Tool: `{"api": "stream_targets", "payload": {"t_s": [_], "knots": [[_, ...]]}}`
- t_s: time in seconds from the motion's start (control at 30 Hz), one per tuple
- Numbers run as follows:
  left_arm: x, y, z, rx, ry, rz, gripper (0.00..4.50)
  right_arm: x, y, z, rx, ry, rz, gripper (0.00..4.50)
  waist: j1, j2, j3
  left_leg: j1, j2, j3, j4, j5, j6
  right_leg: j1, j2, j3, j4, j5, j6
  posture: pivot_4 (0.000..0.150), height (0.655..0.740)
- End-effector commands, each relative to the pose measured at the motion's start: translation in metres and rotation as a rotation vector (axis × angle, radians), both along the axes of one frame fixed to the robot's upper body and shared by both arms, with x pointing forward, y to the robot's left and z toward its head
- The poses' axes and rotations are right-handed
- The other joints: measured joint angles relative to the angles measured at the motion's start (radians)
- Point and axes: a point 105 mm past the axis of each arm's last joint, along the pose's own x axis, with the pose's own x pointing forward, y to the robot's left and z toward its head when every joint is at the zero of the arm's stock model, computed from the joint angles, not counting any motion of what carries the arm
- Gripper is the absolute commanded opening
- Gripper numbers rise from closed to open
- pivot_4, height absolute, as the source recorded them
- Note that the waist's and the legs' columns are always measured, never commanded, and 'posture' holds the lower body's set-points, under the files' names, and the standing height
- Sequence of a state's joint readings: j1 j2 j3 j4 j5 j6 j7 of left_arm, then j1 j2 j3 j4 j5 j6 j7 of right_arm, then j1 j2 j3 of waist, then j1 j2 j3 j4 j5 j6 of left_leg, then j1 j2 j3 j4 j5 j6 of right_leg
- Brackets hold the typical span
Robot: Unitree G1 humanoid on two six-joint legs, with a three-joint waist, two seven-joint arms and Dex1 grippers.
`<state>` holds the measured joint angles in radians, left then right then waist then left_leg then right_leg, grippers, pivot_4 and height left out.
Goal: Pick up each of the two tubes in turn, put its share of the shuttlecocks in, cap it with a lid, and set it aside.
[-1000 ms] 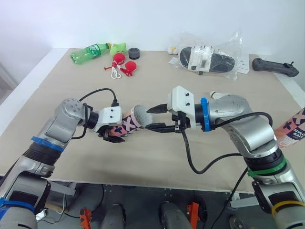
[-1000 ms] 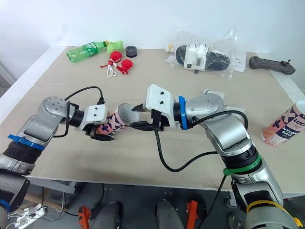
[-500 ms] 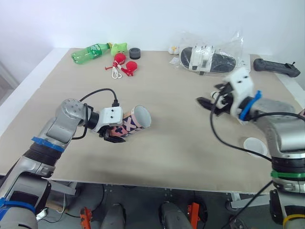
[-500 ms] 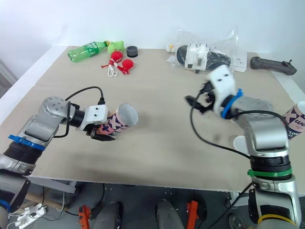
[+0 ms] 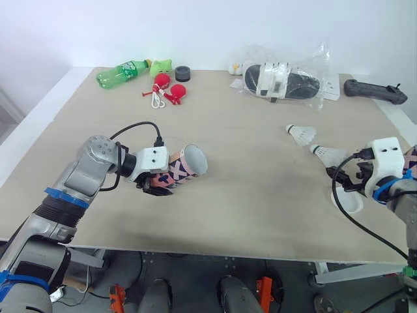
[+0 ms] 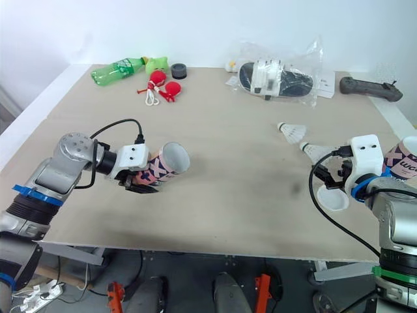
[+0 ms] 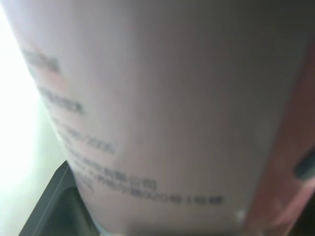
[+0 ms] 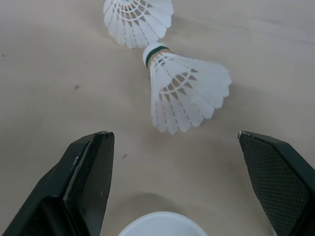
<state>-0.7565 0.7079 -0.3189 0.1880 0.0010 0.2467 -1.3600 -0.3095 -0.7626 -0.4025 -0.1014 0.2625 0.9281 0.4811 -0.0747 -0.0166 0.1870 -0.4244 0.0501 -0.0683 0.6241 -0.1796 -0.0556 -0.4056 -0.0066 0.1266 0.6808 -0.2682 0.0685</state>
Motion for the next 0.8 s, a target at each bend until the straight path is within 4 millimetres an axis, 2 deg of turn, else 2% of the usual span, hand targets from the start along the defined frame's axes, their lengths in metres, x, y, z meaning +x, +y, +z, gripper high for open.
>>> {"api": "stream_targets", "payload": {"t_s": [0.03, 0.33, 0.57, 0.8], "knots": [[-0.001, -0.004, 0.001, 0.004, -0.014, -0.022, 3.13, 0.009, 0.003, 0.002, 0.003, -0.039, 0.008, 4.33, -0.001, 0.0, 0.0, 0.0, 0.0, 0.0, 0.0, 0.0, 0.0, 0.0, 0.0, 0.0, 0.0, 0.0, 0.0, 0.15, 0.74], [-0.002, -0.002, 0.003, 0.006, -0.017, -0.018, 3.13, 0.043, 0.013, -0.011, 0.02, -0.055, 0.055, 4.33, -0.002, 0.0, 0.0, 0.0, 0.0, 0.0, -0.001, 0.001, 0.001, 0.0, 0.0, 0.0, 0.0, 0.001, 0.0, 0.15, 0.74], [-0.004, 0.0, 0.002, 0.007, -0.014, -0.011, 3.13, 0.061, 0.024, -0.008, 0.014, -0.078, 0.089, 4.33, -0.002, 0.0, 0.0, 0.0, 0.0, 0.0, -0.002, 0.001, 0.001, 0.0, 0.0, 0.0, 0.0, 0.0, 0.0, 0.15, 0.74], [-0.004, -0.003, 0.002, 0.005, -0.016, -0.016, 3.13, 0.072, 0.018, -0.01, -0.024, -0.089, 0.05, 4.33, -0.003, 0.0, 0.0, 0.0, 0.0, 0.0, -0.002, 0.001, 0.001, -0.001, 0.0, 0.0, 0.0, 0.0, 0.0, 0.15, 0.74]]}}
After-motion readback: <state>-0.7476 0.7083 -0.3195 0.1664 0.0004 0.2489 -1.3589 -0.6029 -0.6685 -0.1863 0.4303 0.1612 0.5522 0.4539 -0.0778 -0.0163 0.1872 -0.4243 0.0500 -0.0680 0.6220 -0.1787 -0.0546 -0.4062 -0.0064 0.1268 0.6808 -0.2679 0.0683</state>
